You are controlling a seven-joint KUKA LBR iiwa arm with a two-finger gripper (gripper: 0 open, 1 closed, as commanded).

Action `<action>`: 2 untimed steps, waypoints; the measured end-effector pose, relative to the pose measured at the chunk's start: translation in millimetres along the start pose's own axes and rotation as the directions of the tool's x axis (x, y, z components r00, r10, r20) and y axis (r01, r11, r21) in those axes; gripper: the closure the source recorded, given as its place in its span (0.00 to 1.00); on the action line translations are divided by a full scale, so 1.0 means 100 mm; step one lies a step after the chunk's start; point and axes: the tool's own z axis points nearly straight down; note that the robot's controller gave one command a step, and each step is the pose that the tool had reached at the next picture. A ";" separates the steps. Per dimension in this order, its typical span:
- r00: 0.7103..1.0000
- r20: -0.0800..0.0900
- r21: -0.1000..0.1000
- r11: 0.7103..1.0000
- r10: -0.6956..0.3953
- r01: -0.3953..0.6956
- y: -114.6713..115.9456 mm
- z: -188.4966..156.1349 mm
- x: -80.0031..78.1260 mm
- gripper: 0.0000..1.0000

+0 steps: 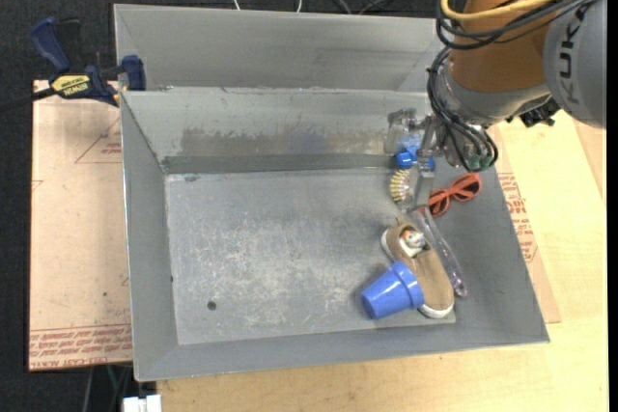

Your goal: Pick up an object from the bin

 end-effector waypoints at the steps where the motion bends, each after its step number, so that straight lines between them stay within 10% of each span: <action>1: 0.997 0.004 0.000 0.997 -0.077 0.077 -0.47 0.88 0.06 0.00; 2: 0.995 0.011 -0.005 0.995 -0.103 0.103 -0.88 1.44 -0.08 0.00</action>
Offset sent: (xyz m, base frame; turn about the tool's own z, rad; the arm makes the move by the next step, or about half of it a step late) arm 0.0047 -0.0907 -0.1510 -0.1030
